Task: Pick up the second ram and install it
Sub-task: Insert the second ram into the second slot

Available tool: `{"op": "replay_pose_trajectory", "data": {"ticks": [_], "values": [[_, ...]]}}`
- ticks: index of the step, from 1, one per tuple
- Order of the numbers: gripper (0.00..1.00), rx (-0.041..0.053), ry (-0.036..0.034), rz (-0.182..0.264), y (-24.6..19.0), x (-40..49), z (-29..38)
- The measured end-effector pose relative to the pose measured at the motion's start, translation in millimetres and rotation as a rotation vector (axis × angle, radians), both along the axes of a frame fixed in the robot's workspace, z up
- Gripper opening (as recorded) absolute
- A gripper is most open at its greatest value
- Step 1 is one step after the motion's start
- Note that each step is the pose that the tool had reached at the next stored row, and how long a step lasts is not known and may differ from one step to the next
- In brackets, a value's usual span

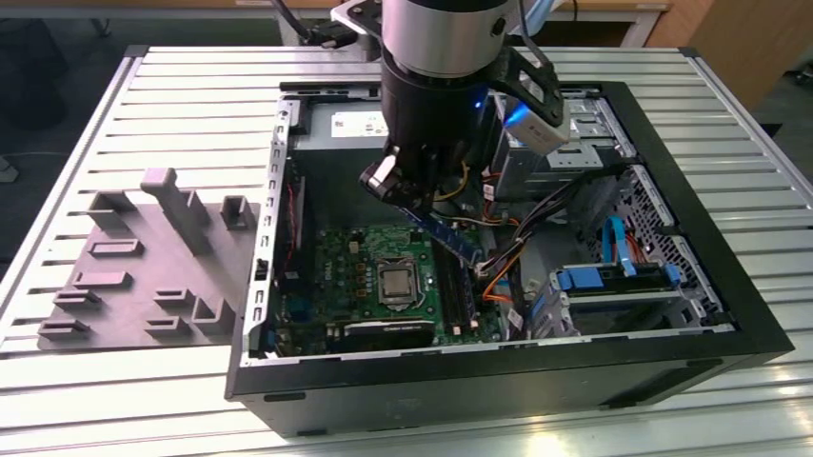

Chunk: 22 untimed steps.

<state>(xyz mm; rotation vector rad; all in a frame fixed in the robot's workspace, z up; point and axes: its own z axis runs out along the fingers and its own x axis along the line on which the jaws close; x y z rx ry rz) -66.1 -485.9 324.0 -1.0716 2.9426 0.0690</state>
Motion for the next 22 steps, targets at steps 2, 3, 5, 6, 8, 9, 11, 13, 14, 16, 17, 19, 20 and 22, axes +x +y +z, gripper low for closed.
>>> {"op": "replay_pose_trajectory", "data": {"ticks": [2, 3, 5, 6, 8, 9, 11, 13, 14, 16, 17, 19, 20, 22], "values": [[0.12, 0.0001, 0.0, -0.016, 0.0, 0.0, -0.1], [0.12, 0.0, 0.0, -0.023, 0.0, 0.0, -0.1], [0.12, 0.0001, 0.0, -0.038, 0.0, 0.0, -0.1], [0.12, 0.0, 0.0, -0.046, 0.0, 0.0, -0.1], [0.12, 0.0, 0.0, -0.061, 0.0, 0.0, -0.1], [0.12, 0.0001, 0.0, -0.068, 0.0, 0.0, -0.1], [0.12, 0.0, 0.0, -0.083, 0.0, 0.0, -0.1], [0.12, 0.0001, 0.0, -0.098, 0.0, 0.0, -0.2], [0.12, 0.0001, 0.0, -0.106, 0.0, 0.0, -0.2], [0.12, 0.0, -0.0001, -0.121, 0.0, 0.0, -0.2], [0.12, 0.0, 0.0, -0.129, 0.0, 0.0, -0.2], [0.12, 0.0, 0.0, -0.144, 0.0, 0.0, -0.2], [0.12, 0.0, 0.0, -0.152, 0.0, 0.0, -0.2], [0.12, 0.0001, 0.0, -0.167, 0.0, 0.0, -0.3]]}}
